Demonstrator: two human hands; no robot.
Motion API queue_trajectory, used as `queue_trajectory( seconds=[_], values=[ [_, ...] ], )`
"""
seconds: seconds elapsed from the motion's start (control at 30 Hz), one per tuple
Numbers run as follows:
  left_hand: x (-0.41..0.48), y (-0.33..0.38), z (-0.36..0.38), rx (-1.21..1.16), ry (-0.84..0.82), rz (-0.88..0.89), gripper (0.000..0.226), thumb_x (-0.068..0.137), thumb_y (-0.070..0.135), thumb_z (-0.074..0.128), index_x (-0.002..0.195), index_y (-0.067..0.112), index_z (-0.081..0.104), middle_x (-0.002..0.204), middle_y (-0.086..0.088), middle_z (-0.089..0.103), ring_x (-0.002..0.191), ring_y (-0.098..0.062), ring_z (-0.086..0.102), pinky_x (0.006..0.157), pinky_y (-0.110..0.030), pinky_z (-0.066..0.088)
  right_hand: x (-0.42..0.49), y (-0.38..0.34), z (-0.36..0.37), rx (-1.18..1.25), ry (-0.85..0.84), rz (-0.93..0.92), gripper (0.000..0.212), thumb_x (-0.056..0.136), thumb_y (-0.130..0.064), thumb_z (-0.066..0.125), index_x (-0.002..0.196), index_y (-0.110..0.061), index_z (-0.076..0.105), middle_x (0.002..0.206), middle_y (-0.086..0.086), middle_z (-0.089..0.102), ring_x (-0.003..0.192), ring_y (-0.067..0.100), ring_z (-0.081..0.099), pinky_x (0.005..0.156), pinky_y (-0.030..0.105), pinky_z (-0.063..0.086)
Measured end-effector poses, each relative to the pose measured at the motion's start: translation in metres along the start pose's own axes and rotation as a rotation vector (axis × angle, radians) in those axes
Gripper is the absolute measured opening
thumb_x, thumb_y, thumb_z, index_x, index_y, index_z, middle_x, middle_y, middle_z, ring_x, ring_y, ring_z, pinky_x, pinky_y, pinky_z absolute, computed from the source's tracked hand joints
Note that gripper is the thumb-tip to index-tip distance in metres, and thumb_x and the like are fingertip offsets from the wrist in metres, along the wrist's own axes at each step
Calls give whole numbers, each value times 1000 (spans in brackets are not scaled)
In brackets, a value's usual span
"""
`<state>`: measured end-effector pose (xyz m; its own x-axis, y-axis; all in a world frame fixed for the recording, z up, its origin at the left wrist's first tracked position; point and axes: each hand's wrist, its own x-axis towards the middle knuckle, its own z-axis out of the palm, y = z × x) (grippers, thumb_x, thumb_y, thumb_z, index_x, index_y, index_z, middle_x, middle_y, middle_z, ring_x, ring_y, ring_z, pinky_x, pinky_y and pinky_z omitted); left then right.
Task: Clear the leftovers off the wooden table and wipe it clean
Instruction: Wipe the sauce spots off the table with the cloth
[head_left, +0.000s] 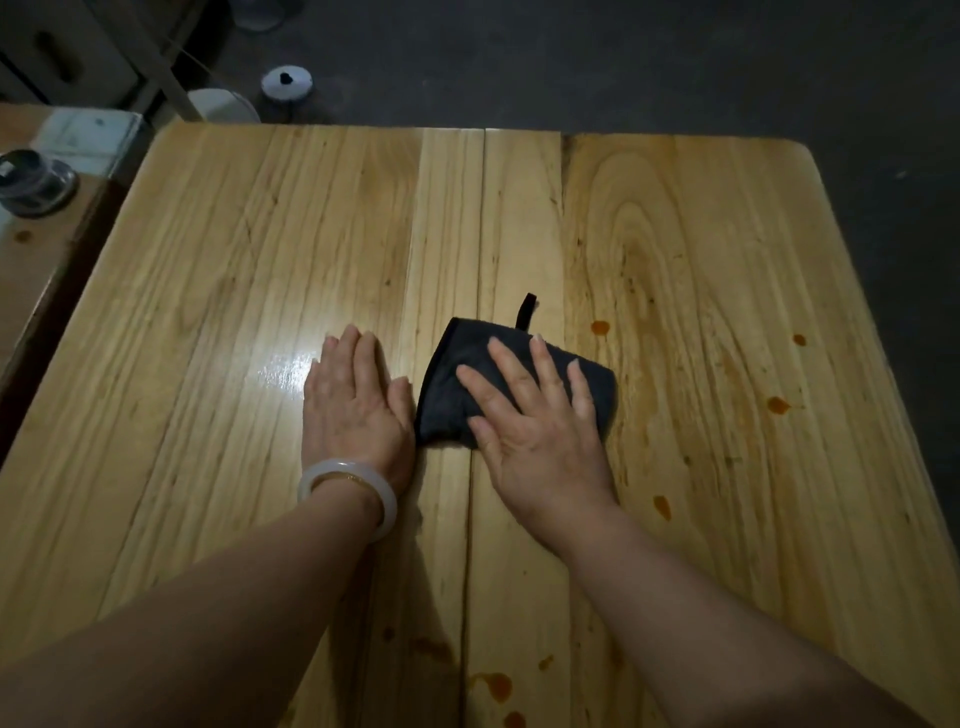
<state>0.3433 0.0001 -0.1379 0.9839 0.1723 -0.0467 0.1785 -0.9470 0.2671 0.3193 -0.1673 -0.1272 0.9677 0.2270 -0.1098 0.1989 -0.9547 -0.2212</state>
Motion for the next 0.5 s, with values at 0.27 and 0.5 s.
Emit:
queue_trajectory(
  seconds=[0.27, 0.5],
  values=[
    [0, 2, -2, 54, -13, 1, 58, 100, 39, 23, 151, 12, 13, 159, -4, 7, 146, -16, -2, 120, -35, 1, 64, 38, -20, 16, -26, 124, 51, 103, -47, 18, 153, -44, 11, 165, -8, -5, 151, 21, -12, 121, 51, -7],
    [4, 4, -3, 42, -11, -1, 58, 99, 37, 27, 150, 12, 17, 159, -4, 10, 146, -16, 0, 120, -34, 2, 102, 67, -34, 44, -28, 239, 50, 105, -46, 22, 153, -44, 11, 165, -5, -10, 150, 23, -14, 121, 51, -7]
  ],
)
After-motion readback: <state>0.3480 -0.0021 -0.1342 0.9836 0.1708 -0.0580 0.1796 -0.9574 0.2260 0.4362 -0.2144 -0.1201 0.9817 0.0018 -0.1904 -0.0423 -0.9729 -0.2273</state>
